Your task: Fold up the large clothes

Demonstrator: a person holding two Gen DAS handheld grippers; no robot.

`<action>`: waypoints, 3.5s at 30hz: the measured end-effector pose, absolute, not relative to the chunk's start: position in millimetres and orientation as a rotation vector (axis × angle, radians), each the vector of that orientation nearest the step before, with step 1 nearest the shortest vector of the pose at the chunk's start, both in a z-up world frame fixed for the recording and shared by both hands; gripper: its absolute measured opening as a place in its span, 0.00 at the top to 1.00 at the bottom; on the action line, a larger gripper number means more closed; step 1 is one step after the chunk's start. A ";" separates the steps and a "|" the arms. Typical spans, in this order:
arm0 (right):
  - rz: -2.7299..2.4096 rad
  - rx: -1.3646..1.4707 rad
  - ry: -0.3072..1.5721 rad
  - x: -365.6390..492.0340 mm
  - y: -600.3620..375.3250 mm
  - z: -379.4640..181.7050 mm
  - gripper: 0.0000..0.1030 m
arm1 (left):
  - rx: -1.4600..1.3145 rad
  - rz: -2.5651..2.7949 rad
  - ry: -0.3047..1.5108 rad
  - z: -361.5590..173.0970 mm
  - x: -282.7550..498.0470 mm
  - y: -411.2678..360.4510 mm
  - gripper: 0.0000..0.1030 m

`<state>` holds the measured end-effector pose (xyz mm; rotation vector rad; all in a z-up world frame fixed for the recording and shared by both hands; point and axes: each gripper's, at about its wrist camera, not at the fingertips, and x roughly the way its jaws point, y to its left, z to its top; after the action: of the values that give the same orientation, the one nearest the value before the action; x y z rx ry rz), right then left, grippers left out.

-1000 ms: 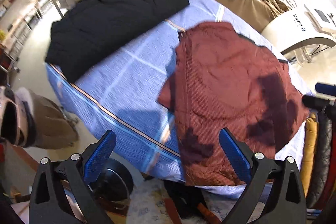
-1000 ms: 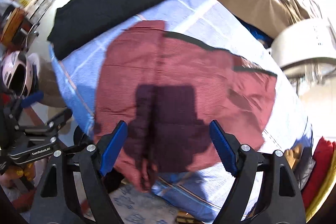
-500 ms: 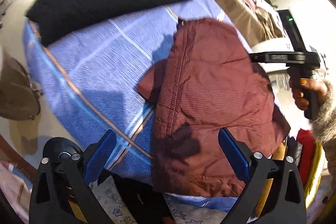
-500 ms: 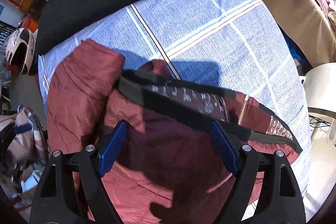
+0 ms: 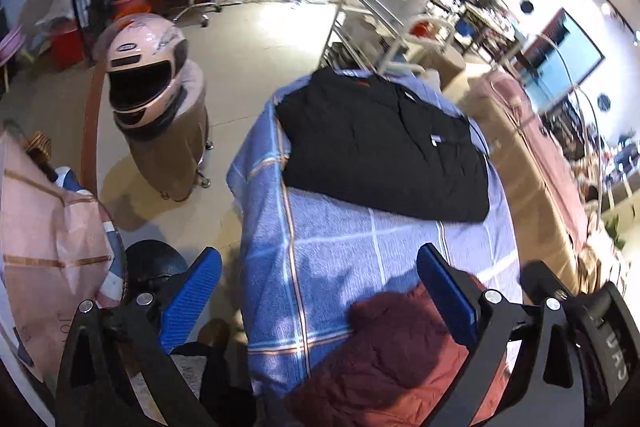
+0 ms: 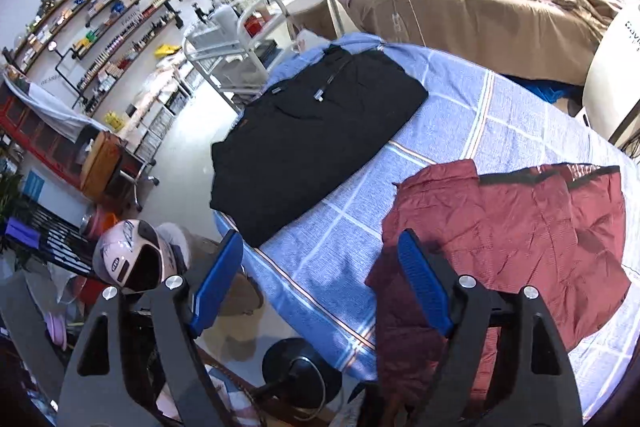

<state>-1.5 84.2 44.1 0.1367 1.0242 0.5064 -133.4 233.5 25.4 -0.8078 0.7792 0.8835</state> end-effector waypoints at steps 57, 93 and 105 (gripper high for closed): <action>0.325 -0.276 1.228 22.6 140.0 -14.0 0.11 | -0.030 0.025 0.929 -248.7 91.7 222.5 0.05; 0.277 -0.256 1.284 19.0 140.9 -29.0 0.11 | -0.030 0.024 0.929 -248.8 91.7 223.4 0.05; 0.263 -0.249 1.302 17.8 133.3 -33.1 0.11 | -0.030 0.024 0.929 -248.5 92.1 223.2 0.05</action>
<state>17.8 133.3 -33.1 -0.2488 1.3017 0.2633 92.1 223.2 -248.5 -0.0299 0.9288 0.0239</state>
